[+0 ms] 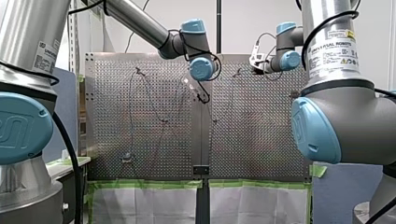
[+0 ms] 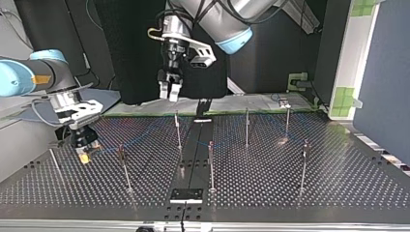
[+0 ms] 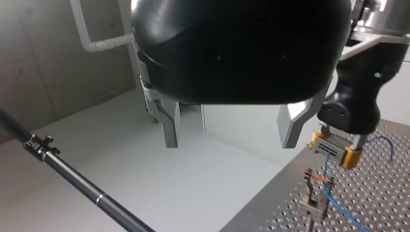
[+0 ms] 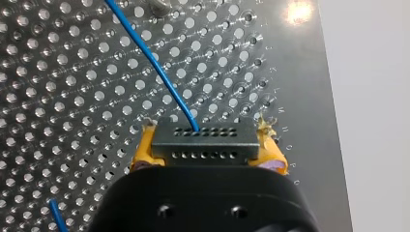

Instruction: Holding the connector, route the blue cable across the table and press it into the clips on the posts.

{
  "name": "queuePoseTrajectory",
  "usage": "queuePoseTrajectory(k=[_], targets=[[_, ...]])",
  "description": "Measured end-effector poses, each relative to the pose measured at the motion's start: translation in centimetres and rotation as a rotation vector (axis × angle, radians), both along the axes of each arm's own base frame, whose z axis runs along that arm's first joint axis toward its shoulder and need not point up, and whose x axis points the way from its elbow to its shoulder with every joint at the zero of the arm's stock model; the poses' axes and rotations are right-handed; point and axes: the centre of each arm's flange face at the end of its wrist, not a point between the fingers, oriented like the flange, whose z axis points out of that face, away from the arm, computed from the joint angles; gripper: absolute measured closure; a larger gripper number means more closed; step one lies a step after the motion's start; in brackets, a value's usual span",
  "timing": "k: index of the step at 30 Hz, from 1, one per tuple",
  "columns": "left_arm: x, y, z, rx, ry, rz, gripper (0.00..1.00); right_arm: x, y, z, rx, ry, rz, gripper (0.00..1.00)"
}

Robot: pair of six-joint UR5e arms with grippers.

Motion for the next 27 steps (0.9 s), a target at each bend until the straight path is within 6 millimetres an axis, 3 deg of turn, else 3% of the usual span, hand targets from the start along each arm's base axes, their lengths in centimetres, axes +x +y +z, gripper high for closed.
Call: queuePoseTrajectory(k=[27], targets=[[-3.7,3.9,-9.3,0.056,-0.013,0.001,0.0,0.0,-0.1,-0.1,-0.002,0.004,-0.004,1.0]])
